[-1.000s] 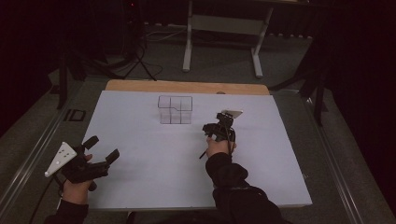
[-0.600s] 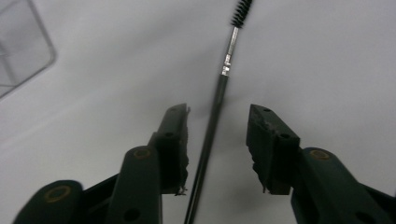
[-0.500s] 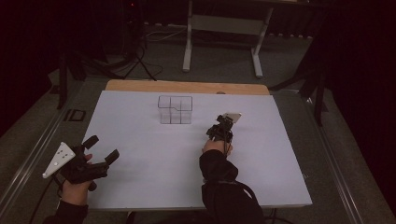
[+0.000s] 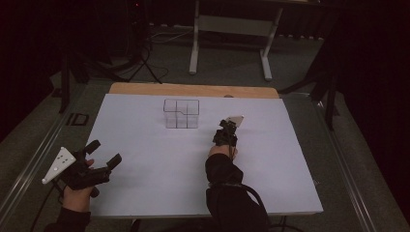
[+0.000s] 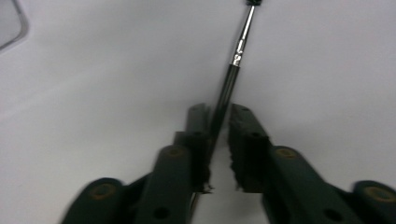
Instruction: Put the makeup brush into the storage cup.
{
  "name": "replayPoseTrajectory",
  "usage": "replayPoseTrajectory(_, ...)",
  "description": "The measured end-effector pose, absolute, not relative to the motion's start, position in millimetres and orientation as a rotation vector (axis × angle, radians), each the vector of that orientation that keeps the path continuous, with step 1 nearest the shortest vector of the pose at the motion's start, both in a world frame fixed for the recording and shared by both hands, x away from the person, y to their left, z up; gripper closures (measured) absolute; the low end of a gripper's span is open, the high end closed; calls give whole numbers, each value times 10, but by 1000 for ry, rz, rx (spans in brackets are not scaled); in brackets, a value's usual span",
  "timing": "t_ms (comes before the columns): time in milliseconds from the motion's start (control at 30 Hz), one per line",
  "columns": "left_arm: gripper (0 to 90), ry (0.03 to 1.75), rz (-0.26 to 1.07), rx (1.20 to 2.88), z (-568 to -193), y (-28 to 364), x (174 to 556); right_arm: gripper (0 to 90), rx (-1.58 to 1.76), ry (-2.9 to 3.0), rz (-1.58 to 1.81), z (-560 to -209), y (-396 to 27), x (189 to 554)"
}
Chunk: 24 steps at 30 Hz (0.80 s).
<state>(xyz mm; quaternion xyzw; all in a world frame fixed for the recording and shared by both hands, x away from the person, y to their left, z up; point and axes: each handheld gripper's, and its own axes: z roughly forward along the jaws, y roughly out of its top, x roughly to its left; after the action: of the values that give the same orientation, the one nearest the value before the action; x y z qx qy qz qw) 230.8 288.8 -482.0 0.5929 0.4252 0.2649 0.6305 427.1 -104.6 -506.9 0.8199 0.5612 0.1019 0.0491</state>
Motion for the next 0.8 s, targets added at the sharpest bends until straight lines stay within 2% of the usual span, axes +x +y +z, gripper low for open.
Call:
replayPoseTrajectory(67,3,975,607,1355,-4817,2897,2306,846,2508,1699,317,-5071,-1080,4263)
replayPoseTrajectory(800,3,970,596,1382,-4836,2859,2322,854,2254,2040,513,-4700,-1316,4398)
